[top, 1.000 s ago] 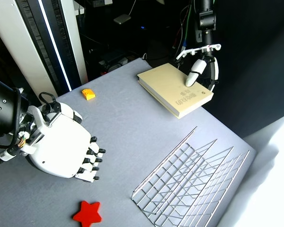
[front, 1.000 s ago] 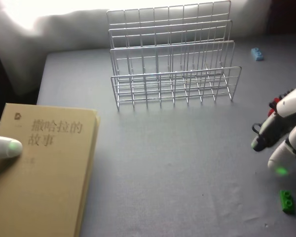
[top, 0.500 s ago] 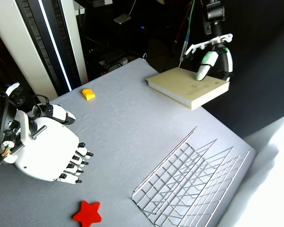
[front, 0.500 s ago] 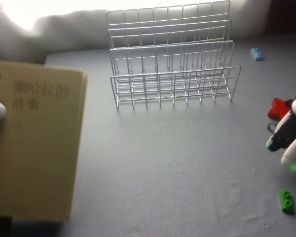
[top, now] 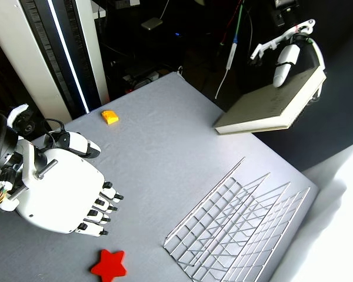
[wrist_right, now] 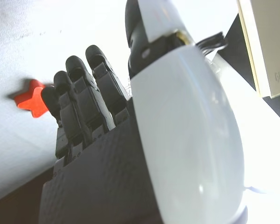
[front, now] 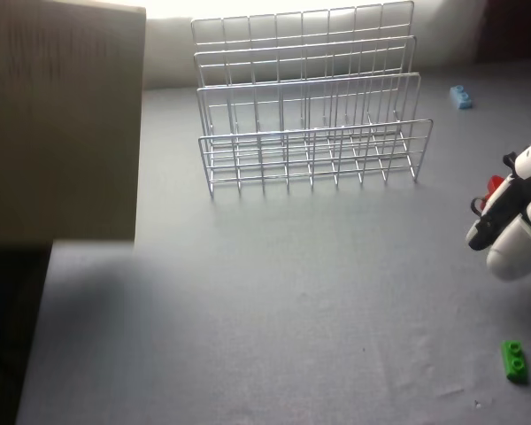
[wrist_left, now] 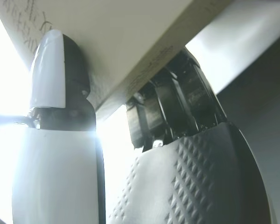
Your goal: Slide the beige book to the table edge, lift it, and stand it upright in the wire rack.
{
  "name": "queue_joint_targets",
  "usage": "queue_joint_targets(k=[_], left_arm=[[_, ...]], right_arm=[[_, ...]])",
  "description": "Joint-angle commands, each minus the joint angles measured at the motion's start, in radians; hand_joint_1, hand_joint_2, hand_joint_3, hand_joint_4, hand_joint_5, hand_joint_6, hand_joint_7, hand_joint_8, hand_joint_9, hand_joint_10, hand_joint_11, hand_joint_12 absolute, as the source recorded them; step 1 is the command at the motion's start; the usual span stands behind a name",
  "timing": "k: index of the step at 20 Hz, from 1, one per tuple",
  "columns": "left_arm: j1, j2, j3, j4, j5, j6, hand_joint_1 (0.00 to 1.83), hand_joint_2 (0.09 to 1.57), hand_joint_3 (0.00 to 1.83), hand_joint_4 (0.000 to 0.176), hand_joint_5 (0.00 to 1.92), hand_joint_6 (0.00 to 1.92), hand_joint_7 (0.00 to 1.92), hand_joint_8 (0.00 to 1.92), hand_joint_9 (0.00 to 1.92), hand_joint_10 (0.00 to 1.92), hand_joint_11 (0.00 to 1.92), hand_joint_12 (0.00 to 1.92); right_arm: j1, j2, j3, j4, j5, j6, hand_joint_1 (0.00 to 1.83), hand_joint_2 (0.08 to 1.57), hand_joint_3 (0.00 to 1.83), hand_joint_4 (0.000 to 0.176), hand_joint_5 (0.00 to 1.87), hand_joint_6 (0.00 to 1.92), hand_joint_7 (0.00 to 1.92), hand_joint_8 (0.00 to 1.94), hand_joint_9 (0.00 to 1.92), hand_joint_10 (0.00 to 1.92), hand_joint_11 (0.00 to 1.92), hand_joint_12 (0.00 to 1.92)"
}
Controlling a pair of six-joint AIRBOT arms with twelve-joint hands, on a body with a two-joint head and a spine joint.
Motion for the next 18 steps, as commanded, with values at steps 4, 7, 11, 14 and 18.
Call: queue_joint_targets(k=[4, 7, 11, 14, 18], left_arm=[[-0.123, 0.014, 0.039, -0.019, -0.156, 0.082, 1.47, 1.21, 0.0, 0.0, 0.72, 1.31, 0.6, 1.35, 0.72, 1.31, 0.69, 1.63], [-0.16, 0.025, 0.056, 0.062, -0.194, 0.049, 1.47, 1.22, 0.0, 0.0, 0.72, 1.31, 0.6, 1.36, 0.71, 1.32, 0.68, 1.64], [-0.194, 0.019, 0.047, 0.068, -0.244, 0.048, 1.47, 1.21, 0.0, 0.0, 0.72, 1.33, 0.6, 1.33, 0.72, 1.3, 0.68, 1.63], [-0.211, 0.014, 0.037, 0.068, -0.257, 0.039, 1.47, 1.22, 0.0, 0.0, 0.72, 1.32, 0.6, 1.36, 0.7, 1.34, 0.65, 1.66], [-0.225, 0.014, 0.025, 0.068, -0.241, 0.034, 1.48, 1.22, 0.0, 0.0, 0.73, 1.32, 0.6, 1.36, 0.72, 1.3, 0.65, 1.65]], right_arm=[[0.022, 0.002, -0.012, -0.035, 0.762, 0.052, 0.24, 1.19, 0.0, 0.0, 0.27, 0.0, 0.31, 0.0, 0.31, 0.0, 0.0, 0.84], [0.028, -0.005, -0.025, -0.035, 0.782, 0.087, 0.21, 1.19, 0.0, 0.0, 0.26, 0.0, 0.31, 0.0, 0.31, 0.0, 0.0, 0.87], [-0.018, -0.008, -0.025, -0.035, 0.781, 0.051, 0.23, 1.19, 0.0, 0.0, 0.28, 0.01, 0.32, 0.01, 0.32, 0.0, 0.0, 0.88], [-0.012, -0.008, -0.018, -0.035, 0.781, 0.069, 0.24, 1.19, 0.0, 0.0, 0.28, 0.0, 0.31, 0.0, 0.31, 0.0, 0.0, 0.9], [-0.019, -0.012, 0.019, -0.035, 0.352, 0.017, 0.21, 1.2, 0.0, 0.0, 0.29, 0.01, 0.32, 0.01, 0.31, 0.0, 0.0, 0.86]])
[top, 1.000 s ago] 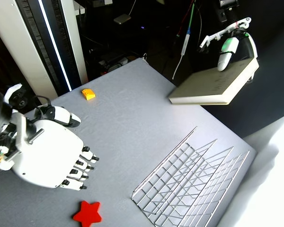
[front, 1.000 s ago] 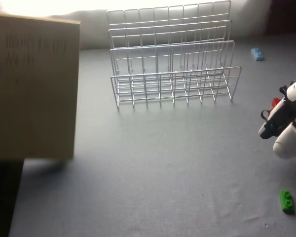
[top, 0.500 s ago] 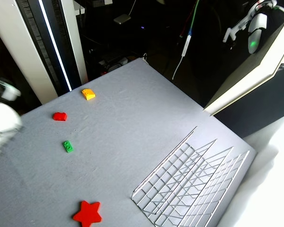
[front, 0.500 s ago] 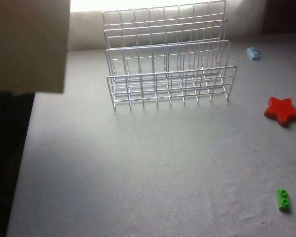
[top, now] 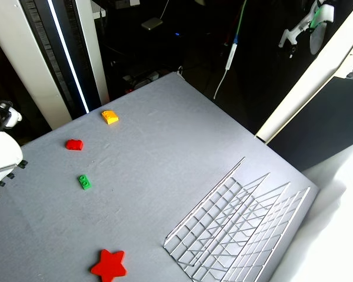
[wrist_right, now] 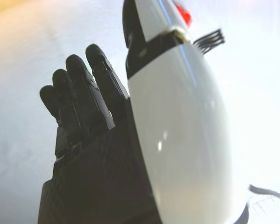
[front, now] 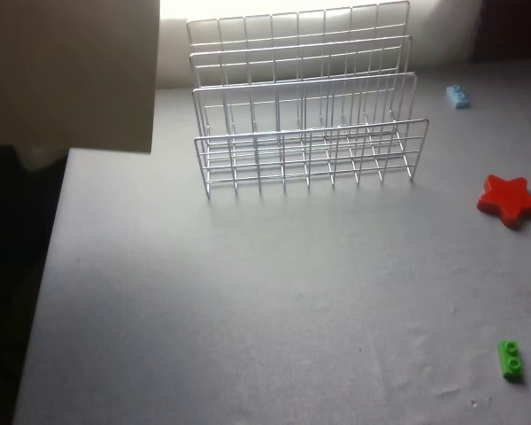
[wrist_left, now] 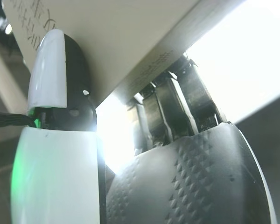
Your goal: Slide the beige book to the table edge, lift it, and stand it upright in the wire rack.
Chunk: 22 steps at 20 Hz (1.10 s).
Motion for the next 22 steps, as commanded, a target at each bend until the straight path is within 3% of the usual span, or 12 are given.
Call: queue_joint_targets(k=[1, 2, 7, 9, 12, 22], left_arm=[[-0.019, 0.01, 0.004, -0.075, -0.102, -0.018, 1.48, 1.22, 0.0, 0.0, 0.71, 1.33, 0.62, 1.34, 0.72, 1.3, 0.67, 1.65], [-0.022, 0.01, 0.002, -0.075, -0.099, -0.018, 1.48, 1.22, 0.0, 0.0, 0.71, 1.32, 0.62, 1.34, 0.73, 1.3, 0.66, 1.66], [-0.025, 0.01, -0.007, -0.075, -0.097, -0.019, 1.47, 1.23, 0.0, 0.0, 0.7, 1.33, 0.52, 1.44, 0.68, 1.34, 0.69, 1.63], [-0.028, 0.01, -0.006, -0.075, -0.094, -0.022, 1.47, 1.24, 0.0, 0.0, 0.69, 1.35, 0.5, 1.46, 0.66, 1.35, 0.64, 1.68], [-0.031, 0.01, -0.009, -0.075, -0.093, -0.023, 1.47, 1.24, 0.0, 0.0, 0.68, 1.36, 0.52, 1.44, 0.65, 1.37, 0.69, 1.63], [-0.039, 0.0, -0.012, -0.045, -0.128, -0.024, 1.47, 1.25, 0.0, 0.0, 0.69, 1.34, 0.46, 1.49, 0.62, 1.42, 0.68, 1.63]], right_arm=[[0.002, 0.0, -0.003, -0.035, -0.166, -0.007, 0.21, 1.2, 0.0, 0.0, 0.28, 0.0, 0.32, 0.01, 0.31, 0.01, 0.0, 0.86], [0.002, 0.0, -0.003, -0.035, -0.253, -0.012, 0.22, 1.2, 0.0, 0.0, 0.28, 0.0, 0.31, 0.0, 0.31, 0.0, 0.0, 0.86], [0.002, 0.006, -0.007, -0.035, -0.383, -0.019, 0.25, 1.19, 0.0, 0.0, 0.27, 0.0, 0.29, 0.0, 0.27, 0.0, 0.0, 0.74], [0.0, 0.007, -0.006, -0.035, -0.534, -0.126, 0.25, 1.2, 0.0, 0.0, 0.28, 0.0, 0.3, 0.0, 0.29, 0.0, 0.0, 0.78], [0.001, 0.008, -0.006, -0.035, -0.622, -0.221, 0.23, 1.2, 0.0, 0.0, 0.28, 0.0, 0.3, 0.0, 0.29, 0.0, 0.0, 0.81], [0.006, 0.007, -0.005, -0.035, -0.684, -0.328, 0.21, 1.2, 0.0, 0.0, 0.27, 0.0, 0.3, 0.0, 0.29, 0.0, 0.0, 0.78]])
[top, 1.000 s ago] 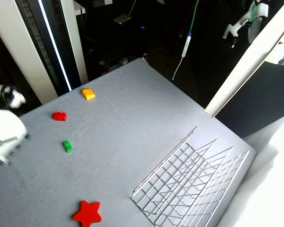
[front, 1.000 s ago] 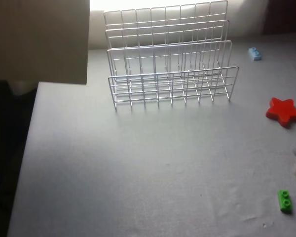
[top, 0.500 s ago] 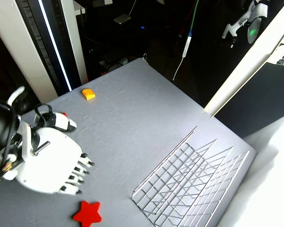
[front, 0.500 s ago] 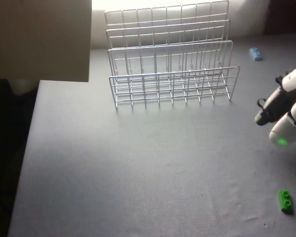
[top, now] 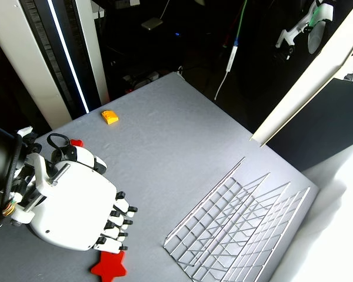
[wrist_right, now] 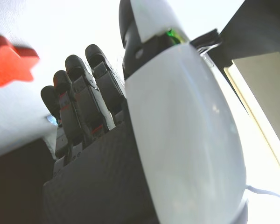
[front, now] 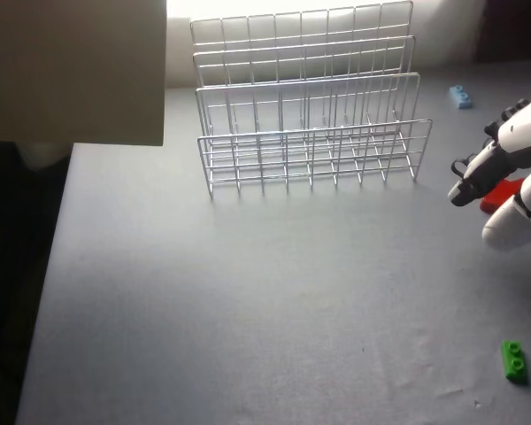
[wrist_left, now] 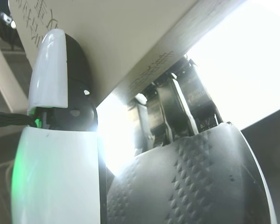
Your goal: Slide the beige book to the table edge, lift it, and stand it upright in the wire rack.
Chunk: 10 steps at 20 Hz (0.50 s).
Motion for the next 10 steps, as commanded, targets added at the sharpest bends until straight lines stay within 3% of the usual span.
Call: queue_joint_targets(k=[1, 6, 10], left_arm=[[-0.02, 0.002, 0.002, -0.051, -0.132, -0.019, 1.47, 1.25, 0.0, 0.0, 0.69, 1.34, 0.46, 1.49, 0.62, 1.42, 0.68, 1.63], [-0.125, -0.037, 0.034, 0.062, -0.157, -0.046, 1.47, 1.24, 0.0, 0.0, 0.69, 1.36, 0.49, 1.45, 0.65, 1.37, 0.7, 1.62], [-0.137, -0.041, 0.02, 0.061, -0.166, -0.057, 1.47, 1.23, 0.0, 0.0, 0.7, 1.33, 0.55, 1.39, 0.7, 1.33, 0.68, 1.65]], right_arm=[[0.011, 0.005, 0.001, -0.035, -0.064, -0.002, 0.21, 1.2, 0.0, 0.0, 0.27, 0.0, 0.3, 0.0, 0.29, 0.0, 0.0, 0.78], [0.022, 0.005, 0.001, -0.035, -0.069, -0.002, 0.23, 1.2, 0.0, 0.0, 0.29, 0.0, 0.31, 0.0, 0.3, 0.0, 0.0, 0.79], [0.021, 0.005, 0.003, -0.035, -0.1, -0.022, 0.24, 1.19, 0.0, 0.0, 0.27, 0.0, 0.3, 0.0, 0.29, 0.0, 0.0, 0.78]])
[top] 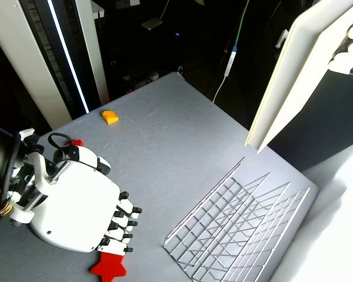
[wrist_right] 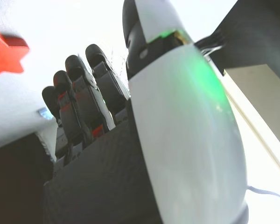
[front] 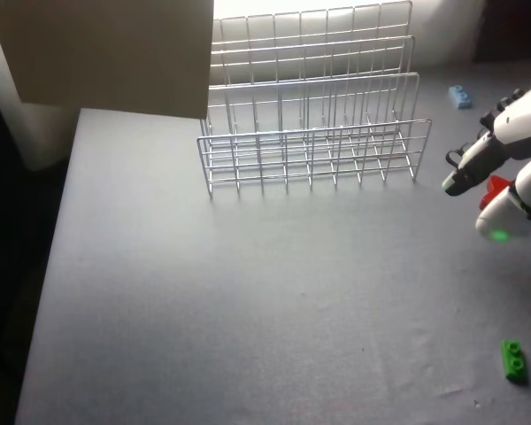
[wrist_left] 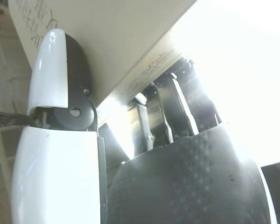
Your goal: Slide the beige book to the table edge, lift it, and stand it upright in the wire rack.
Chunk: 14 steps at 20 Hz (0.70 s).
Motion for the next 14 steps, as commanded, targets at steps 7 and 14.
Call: queue_joint_targets(k=[7, 14], left_arm=[[-0.026, 0.002, -0.055, -0.064, -0.119, -0.026, 1.47, 1.24, 0.0, 0.0, 0.69, 1.35, 0.5, 1.43, 0.67, 1.36, 0.71, 1.63], [-0.049, -0.008, -0.071, -0.064, -0.109, -0.027, 1.48, 1.2, 0.0, 0.0, 0.72, 1.3, 0.68, 1.26, 0.77, 1.23, 0.67, 1.65]], right_arm=[[0.022, 0.006, 0.002, -0.035, -0.068, -0.005, 0.23, 1.19, 0.0, 0.0, 0.27, 0.0, 0.27, 0.0, 0.27, 0.0, 0.0, 0.74], [0.026, 0.006, 0.001, -0.035, -0.072, -0.008, 0.24, 1.18, 0.0, 0.0, 0.29, 0.01, 0.32, 0.01, 0.31, 0.01, 0.0, 0.77]])
